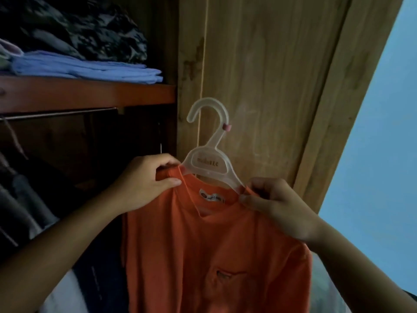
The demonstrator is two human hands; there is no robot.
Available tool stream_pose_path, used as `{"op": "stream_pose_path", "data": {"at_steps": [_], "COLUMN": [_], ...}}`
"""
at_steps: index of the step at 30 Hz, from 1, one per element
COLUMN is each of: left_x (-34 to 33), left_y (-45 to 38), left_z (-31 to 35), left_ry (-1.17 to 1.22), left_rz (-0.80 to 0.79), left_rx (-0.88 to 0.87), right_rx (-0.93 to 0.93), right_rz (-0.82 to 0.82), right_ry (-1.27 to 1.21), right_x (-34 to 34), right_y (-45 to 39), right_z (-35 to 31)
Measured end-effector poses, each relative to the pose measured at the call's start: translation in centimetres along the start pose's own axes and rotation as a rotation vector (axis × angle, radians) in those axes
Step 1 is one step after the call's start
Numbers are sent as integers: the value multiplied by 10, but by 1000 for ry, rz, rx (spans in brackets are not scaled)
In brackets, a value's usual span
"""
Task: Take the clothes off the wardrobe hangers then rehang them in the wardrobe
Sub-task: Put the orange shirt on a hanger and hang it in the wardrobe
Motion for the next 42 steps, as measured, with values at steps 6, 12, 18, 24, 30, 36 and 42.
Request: {"op": "stream_pose_path", "data": {"at_steps": [6,12,18,24,30,36,42], "left_x": [27,51,55,62,65,70,78], "left_y": [36,81,108,126,131,134,136], "left_z": [-77,-132,-155,-163,-153,-144,-139], "left_ry": [-414,-718,-792,-833,-768,-793,-819], "left_rz": [-234,-367,-467,-490,-288,-197,-193], "left_rx": [182,297,380,481,401,373,411], "right_rx": [-52,-80,-18,59,126,153,132], "right_rz": [-9,-52,-64,-192,-178,-122,-13], "right_ry": [3,86,193,267,218,180,126], "right_x": [-58,-115,-161,-220,-268,-298,-313], "right_y": [-49,-89,-134,-169,-201,-231,-254], "right_z": [0,-2,-7,-26,-67,-107,-133]}}
Point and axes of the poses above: each hand's wrist, its own y-axis away from the middle knuckle, its own x-axis out of the back of the hand, z = x × y, the point moved 7 cm from there along -y, towards the middle knuckle, and after that the axes turned 13 degrees about -x, right-handed, at the moved point
